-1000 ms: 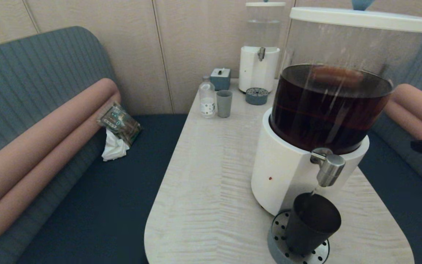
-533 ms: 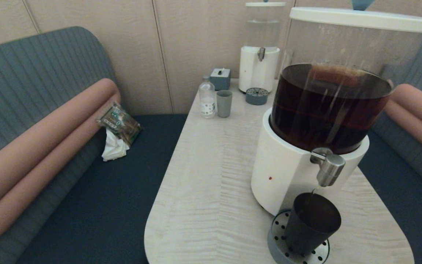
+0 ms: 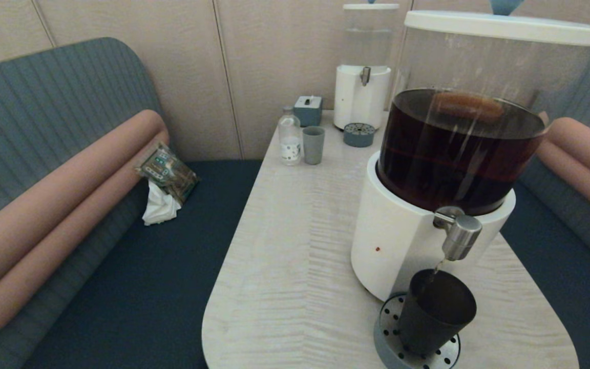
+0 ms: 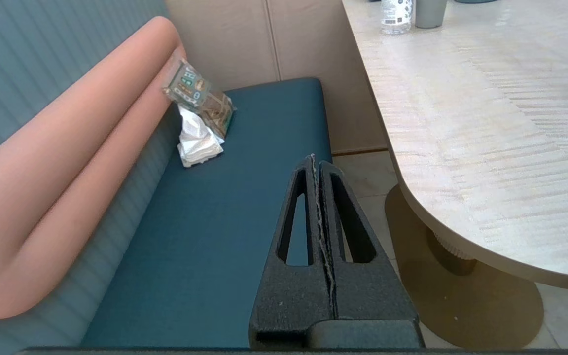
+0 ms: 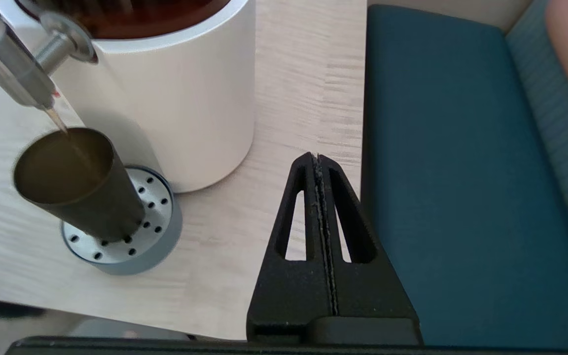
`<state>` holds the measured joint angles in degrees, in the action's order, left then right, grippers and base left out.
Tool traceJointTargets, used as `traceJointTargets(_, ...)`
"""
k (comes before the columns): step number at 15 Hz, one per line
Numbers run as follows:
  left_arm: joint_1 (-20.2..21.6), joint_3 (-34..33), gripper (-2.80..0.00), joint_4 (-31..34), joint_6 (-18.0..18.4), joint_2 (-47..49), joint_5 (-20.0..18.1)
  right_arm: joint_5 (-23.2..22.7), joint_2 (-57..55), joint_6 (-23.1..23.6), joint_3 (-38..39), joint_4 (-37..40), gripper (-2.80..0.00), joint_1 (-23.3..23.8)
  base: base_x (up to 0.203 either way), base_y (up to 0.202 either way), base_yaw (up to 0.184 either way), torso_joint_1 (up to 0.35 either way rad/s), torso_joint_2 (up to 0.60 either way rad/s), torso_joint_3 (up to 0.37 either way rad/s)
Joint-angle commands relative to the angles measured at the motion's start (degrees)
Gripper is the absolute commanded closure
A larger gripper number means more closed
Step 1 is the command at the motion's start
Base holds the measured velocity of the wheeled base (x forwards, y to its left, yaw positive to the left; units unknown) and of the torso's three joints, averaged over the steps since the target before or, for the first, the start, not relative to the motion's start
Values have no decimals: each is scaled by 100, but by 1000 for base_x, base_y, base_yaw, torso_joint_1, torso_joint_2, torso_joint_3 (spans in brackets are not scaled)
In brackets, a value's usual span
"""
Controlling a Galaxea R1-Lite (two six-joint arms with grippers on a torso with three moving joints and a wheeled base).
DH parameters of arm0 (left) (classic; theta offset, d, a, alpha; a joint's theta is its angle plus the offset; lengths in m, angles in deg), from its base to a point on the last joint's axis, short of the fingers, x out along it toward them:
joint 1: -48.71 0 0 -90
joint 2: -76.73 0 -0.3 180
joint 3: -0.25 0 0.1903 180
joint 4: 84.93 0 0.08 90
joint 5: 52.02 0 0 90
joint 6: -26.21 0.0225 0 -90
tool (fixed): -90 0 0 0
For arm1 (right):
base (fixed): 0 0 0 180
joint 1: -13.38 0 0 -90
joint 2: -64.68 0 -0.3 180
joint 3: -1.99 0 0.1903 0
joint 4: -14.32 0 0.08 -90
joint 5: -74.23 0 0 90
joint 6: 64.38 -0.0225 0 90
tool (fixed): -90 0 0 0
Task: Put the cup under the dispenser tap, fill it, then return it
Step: Turn off the faucet
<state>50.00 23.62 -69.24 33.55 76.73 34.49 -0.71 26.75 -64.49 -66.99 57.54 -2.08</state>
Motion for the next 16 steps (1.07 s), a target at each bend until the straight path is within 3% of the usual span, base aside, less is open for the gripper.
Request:
traceJointTargets(1,0,-229,0,-5,4,9,-2,2,260,-75,93,10,0,46,0,0,0,0,0,0)
traceJointTargets(8,3,-229,0,-5,4,9,-2,-76,1393,-161,685,1,0,629,0,0,0,0,0,0)
traceJointTargets(10,-4,-229,0,-5,4,9,-2,-97,1805,-156,863,10,0,1019,0,0,0,0,0,0)
traceJointTargets(13,-5,-229,0,-5,4,9,-2,-421,2372,-138,1071,17,0,1520,0,0,0,0,0,0)
traceJointTargets(16,-3,-229,0,-5,4,9,-2,-826,2923,-237,1121,192,0,1621,0,0,0,0,0,0)
